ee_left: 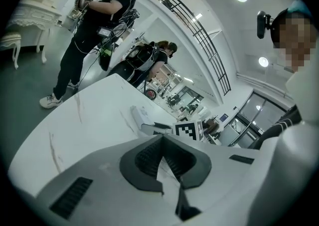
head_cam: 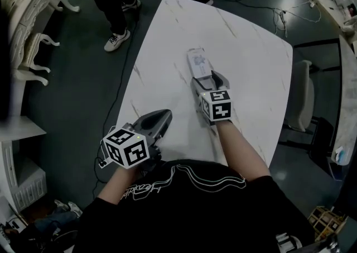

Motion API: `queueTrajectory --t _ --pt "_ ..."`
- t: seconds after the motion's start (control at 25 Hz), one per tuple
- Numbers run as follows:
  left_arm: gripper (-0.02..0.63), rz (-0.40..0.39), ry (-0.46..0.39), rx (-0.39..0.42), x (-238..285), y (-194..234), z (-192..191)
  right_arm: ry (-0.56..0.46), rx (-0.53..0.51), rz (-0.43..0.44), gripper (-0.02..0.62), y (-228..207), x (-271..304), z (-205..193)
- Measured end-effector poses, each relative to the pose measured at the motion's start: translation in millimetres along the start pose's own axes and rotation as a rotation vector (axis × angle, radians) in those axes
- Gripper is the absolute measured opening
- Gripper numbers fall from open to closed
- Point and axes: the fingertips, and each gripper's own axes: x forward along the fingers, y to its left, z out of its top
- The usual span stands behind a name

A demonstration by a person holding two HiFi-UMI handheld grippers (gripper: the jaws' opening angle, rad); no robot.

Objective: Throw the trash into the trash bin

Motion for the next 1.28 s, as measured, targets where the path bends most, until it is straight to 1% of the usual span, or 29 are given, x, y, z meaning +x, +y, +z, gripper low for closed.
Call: queueTrajectory --t 0.36,0.52,0.68,0.96,1.28 --pt "0.005 0.01 -0.024 0.003 -10.5 -6.9 -0.6 -0.012 0.009 0.01 0.322 2.8 -12.2 5.4" --pt "0.005 0.014 -0.032 0.008 -16.0 -17.3 -5.7 -0.027 0.014 0.021 0.321 5.5 -28.9 7.2" --pt "0.005 0.016 -0.048 0.013 -19.6 -30.5 -13.0 -0.066 0.019 0.039 0.321 6.5 -52.8 8.9" --pt "0.006 0.011 -0.081 0.032 -23.9 -66.5 -30.6 -0.171 0.035 0.07 0.32 2.0 -117.0 19.6" --pt "0.005 -0.024 -0.125 0.075 -25.2 -137.6 -54.2 -0.341 0.06 0.109 0.319 -13.1 -229.0 30.1"
